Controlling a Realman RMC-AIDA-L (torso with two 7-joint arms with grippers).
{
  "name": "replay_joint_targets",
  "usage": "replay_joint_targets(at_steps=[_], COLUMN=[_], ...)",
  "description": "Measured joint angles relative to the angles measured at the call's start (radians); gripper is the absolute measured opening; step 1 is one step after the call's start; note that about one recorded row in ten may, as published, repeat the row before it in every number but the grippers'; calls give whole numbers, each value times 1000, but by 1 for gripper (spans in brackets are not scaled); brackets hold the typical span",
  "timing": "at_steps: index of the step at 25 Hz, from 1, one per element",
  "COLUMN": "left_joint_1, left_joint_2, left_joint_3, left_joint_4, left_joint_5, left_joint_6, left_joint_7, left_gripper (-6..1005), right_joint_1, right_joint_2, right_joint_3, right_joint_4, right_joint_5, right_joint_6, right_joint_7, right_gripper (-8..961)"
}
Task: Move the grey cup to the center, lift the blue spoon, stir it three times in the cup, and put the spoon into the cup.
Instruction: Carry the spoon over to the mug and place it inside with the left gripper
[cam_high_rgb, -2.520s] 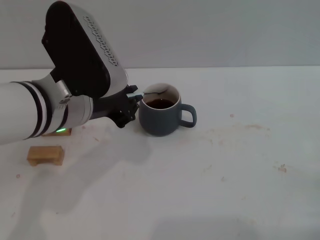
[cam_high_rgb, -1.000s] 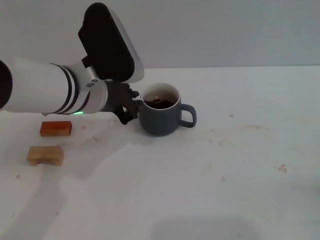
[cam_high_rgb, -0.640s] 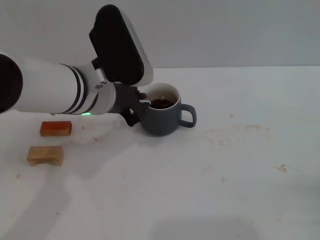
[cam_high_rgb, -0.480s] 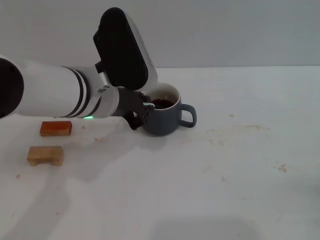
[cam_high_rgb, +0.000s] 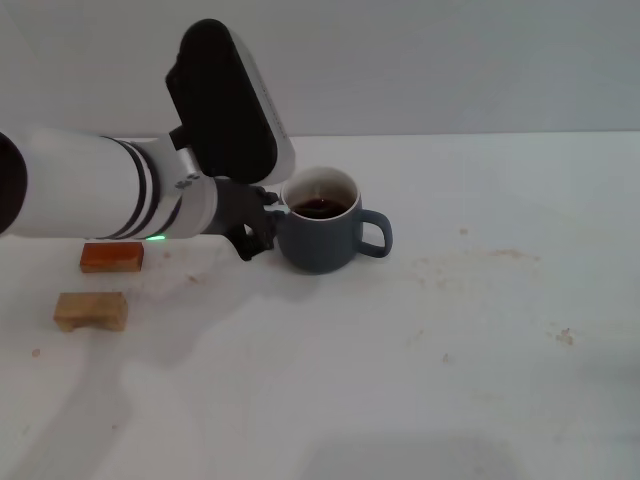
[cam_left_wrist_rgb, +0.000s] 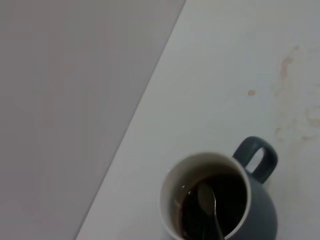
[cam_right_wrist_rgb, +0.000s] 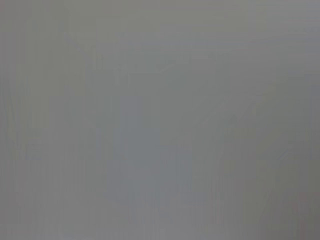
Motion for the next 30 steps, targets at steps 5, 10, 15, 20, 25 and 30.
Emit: replay_joint_targets(at_steps=[5,10,15,20,25,30], left_joint_1=[4,-8,-26,-42,-33,4], left_joint_2=[0,1,1,-4,-5,-4], left_joint_3=[-29,-43,-36,-7,23,26], left_joint_4=[0,17,32,40,17,-35], left_joint_5=[13,13,9,6,5,7], left_joint_6=[4,26,38,46,37,12], left_joint_7=[-3,-2,1,2,-1,-2], left_gripper=[139,139,139,139,139,139], right_joint_1=[2,3,5,6,6,8], right_joint_2=[0,0,0,0,0,0], right_joint_3=[0,0,0,0,-12,-12], right_joint_4=[0,1,1,1,1,1], right_joint_5=[-1,-1,-1,-1,1,0], right_joint_6=[0,0,0,2,7,12], right_joint_7=[0,0,0,0,0,0], right_gripper=[-1,-1,-1,-1,-1,-1])
